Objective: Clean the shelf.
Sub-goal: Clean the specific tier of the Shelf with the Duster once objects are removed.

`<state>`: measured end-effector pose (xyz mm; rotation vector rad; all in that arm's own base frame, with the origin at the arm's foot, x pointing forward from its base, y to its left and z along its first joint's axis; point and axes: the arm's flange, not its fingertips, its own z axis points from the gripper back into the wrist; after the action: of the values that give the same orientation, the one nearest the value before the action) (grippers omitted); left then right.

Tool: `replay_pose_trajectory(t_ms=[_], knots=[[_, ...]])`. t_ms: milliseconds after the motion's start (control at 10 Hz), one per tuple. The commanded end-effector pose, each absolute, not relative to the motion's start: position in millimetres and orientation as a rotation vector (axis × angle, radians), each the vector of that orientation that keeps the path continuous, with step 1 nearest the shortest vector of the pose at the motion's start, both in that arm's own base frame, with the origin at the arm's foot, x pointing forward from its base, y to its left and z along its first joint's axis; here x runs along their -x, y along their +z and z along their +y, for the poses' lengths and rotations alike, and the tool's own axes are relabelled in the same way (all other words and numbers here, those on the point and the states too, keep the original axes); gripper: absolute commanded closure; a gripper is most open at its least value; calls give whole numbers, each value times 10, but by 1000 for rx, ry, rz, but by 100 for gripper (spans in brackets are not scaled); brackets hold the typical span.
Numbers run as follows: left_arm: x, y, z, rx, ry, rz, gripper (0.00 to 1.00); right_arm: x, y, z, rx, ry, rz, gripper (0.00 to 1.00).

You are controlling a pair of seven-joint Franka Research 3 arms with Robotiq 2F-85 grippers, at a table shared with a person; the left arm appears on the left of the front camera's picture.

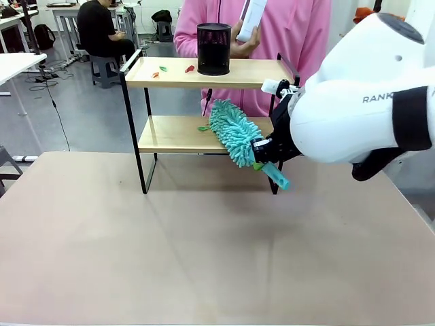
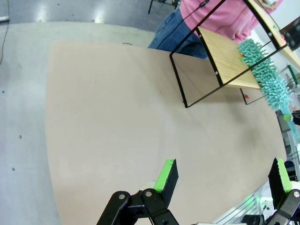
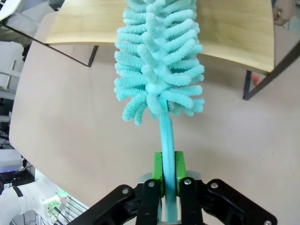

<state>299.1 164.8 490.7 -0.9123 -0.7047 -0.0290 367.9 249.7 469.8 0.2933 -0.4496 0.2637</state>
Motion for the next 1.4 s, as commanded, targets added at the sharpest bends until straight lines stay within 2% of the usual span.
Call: replay_pose_trajectory(t_ms=[0,500,900,1300], knots=[[-2998,4899,1629,922,-44,-728,0,-3757,4648,2596,-297,300,-456,88],[-2998,4899,1629,922,-44,-728,0,-3826,4586,2621,-363,418,-450,88],[-2998,4899,1629,922,-44,-728,0,-3778,4561,2619,-454,699,-395,88],[-2998,4899,1629,922,-44,-728,0,-3667,4575,2273,-528,1141,-267,88]])
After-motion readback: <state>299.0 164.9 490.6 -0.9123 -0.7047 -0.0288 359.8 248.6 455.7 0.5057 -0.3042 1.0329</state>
